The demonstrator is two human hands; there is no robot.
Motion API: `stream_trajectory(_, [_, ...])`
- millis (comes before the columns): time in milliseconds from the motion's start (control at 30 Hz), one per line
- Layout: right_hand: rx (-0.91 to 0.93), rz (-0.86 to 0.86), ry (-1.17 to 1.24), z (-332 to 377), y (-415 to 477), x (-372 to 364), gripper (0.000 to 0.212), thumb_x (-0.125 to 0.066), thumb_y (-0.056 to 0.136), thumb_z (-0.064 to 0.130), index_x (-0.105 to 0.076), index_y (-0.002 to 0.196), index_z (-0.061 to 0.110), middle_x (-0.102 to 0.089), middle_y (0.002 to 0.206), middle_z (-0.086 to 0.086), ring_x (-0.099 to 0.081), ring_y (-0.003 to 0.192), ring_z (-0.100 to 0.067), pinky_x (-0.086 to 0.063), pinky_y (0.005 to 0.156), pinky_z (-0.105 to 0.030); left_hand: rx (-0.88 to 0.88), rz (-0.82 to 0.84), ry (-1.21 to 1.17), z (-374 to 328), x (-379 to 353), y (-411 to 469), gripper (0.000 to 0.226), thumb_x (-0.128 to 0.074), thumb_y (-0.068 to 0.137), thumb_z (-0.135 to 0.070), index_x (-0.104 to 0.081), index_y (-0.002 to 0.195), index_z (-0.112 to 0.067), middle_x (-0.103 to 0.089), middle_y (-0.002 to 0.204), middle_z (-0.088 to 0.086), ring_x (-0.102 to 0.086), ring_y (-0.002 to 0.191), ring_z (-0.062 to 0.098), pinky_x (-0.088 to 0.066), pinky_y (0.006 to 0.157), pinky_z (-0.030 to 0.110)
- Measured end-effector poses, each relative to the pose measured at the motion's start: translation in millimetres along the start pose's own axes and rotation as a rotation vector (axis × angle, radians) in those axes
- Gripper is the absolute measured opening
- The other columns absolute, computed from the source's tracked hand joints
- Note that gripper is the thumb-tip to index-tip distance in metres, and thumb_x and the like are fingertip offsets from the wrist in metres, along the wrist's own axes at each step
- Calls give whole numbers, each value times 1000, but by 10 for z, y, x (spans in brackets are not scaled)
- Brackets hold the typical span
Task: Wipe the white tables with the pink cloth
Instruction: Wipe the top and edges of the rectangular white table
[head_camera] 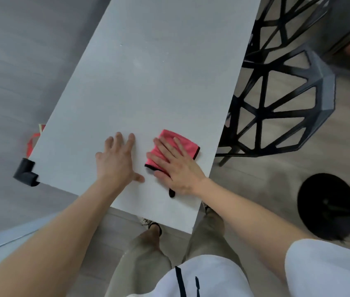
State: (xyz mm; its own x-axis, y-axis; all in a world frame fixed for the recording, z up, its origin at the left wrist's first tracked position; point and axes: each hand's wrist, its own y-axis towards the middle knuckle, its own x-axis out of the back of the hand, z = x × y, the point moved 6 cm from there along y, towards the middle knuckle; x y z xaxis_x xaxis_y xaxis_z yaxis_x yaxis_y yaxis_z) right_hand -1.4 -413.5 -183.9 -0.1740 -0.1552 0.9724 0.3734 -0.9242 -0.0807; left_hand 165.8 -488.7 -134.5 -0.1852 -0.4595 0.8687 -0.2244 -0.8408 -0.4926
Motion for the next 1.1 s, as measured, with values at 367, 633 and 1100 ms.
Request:
stream_trajectory(367, [50, 75, 17, -830, 242, 90, 87, -31, 109, 71, -6, 175, 19, 7, 183, -4, 11, 168, -20, -5, 136, -53, 295, 92, -208, -433, 251, 116, 141, -100, 44, -72, -28, 156, -27, -21, 159, 5, -27, 151, 33, -50, 105, 57])
stream_trajectory(633, [-403, -9, -150, -2755, 1342, 740, 84, -5, 111, 63, -1, 173, 8, 11, 180, -22, 11, 168, -34, -2, 136, -55, 447, 87, -320, -766, 331, 559, 166, -104, 45, -67, 1, 170, -37, -4, 176, 15, -9, 163, 42, -44, 116, 66])
stream_trajectory(1100, [-190, 64, -26, -2879, 1139, 752, 105, -13, 102, 85, 3, 173, 10, 7, 181, -11, 9, 168, -26, -3, 137, -51, 450, 100, -252, -736, 327, 575, 170, -99, 41, -77, 4, 171, -39, -3, 179, 15, -11, 164, 42, -44, 118, 64])
